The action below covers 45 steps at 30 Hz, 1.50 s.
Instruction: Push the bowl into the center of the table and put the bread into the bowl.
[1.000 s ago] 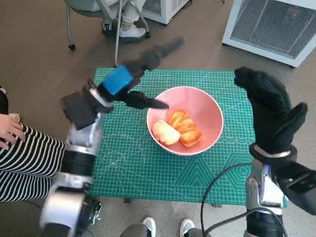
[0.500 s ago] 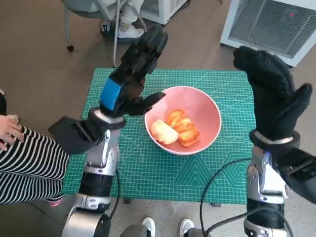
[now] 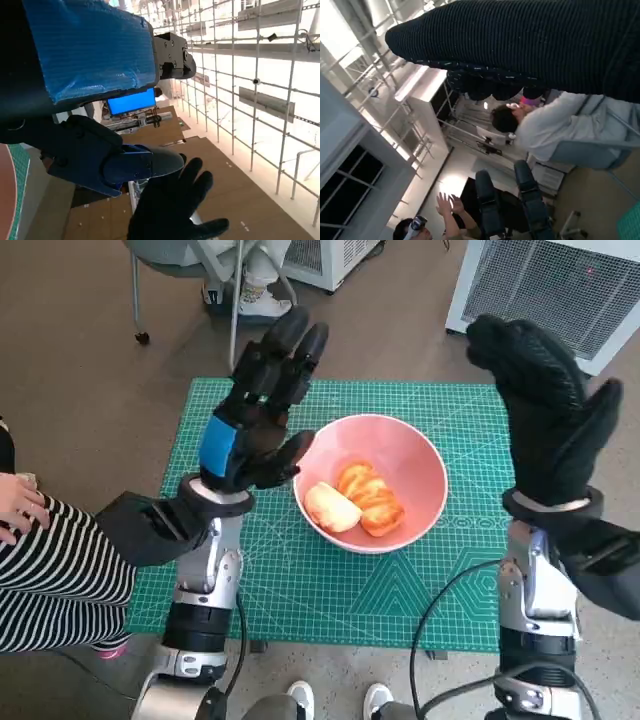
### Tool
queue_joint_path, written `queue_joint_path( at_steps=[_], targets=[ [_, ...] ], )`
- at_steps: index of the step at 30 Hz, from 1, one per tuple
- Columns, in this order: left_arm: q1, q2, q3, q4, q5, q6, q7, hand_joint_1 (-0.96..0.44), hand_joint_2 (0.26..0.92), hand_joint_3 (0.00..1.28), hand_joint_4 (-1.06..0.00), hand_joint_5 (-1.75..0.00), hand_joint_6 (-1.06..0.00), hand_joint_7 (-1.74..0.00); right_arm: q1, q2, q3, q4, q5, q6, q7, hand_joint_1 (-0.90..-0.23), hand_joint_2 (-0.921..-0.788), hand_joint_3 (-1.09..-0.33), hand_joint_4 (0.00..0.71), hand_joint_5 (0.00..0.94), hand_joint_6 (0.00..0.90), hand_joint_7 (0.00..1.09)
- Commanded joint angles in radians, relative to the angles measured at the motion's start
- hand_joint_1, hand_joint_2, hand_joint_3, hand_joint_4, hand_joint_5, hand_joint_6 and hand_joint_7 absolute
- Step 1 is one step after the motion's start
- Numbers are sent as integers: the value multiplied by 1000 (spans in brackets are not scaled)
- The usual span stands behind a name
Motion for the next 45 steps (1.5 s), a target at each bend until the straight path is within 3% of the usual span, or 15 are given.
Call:
queue_joint_path(
  at_steps=[1,19,45],
  targets=[
    [8,-3,8,17,-15,-17,-16,-611,921,413,-83,-13,1,-420,-1,7,7,10,-10,27,-3,-681,-921,-664,164,2,105,462],
    [-1,6,19,48,-10,-38,-35,-516,921,262,-92,-11,1,-403,-15,-1,6,51,-64,19,-26,-665,-921,-672,164,1,96,443],
    [-21,20,33,90,-1,-75,-35,-519,921,224,-113,-15,1,-400,-14,5,14,103,-51,-6,-7,-669,-921,-683,155,0,88,429]
  ],
)
